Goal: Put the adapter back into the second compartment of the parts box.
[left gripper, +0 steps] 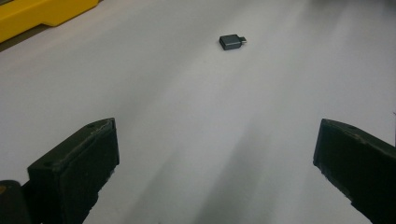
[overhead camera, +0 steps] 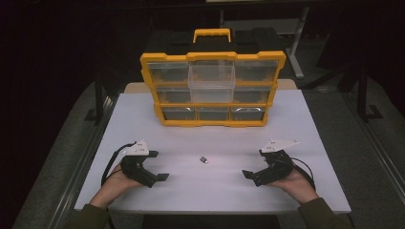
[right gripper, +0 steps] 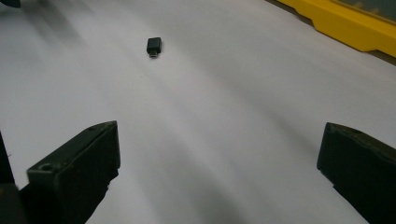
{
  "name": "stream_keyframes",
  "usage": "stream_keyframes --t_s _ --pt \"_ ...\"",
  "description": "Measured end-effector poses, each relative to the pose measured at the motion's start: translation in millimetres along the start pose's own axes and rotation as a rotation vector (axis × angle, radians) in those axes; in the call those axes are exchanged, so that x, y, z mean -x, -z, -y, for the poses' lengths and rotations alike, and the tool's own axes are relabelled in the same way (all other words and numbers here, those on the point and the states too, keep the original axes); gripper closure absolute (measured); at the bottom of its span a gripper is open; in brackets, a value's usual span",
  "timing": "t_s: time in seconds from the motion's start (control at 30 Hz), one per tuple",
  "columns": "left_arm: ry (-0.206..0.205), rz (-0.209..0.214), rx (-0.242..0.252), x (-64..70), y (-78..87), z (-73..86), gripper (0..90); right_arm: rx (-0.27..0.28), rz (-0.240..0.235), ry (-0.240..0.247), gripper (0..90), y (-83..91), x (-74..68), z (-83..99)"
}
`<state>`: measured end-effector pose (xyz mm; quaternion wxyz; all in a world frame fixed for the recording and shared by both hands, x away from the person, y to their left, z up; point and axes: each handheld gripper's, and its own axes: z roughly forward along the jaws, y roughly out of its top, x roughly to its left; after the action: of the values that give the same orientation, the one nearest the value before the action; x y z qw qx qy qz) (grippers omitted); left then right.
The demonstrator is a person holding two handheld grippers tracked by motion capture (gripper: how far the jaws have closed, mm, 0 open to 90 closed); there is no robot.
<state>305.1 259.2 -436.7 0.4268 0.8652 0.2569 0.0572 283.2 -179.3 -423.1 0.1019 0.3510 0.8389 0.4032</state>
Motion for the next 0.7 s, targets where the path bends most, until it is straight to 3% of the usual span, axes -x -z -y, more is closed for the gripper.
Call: stream_keyframes --t_s 0.2,0.7 --pt "0.001 0.005 -0.001 0.0 -0.9 0.1 0.0 -0.006 0.015 0.009 0.0 0.0 -0.9 -5.8" --pt "-0.007 0.007 0.002 1.4 -0.3 -0.7 0.0 -0.009 0.0 0.027 0.0 -0.8 -1.1 -18.0"
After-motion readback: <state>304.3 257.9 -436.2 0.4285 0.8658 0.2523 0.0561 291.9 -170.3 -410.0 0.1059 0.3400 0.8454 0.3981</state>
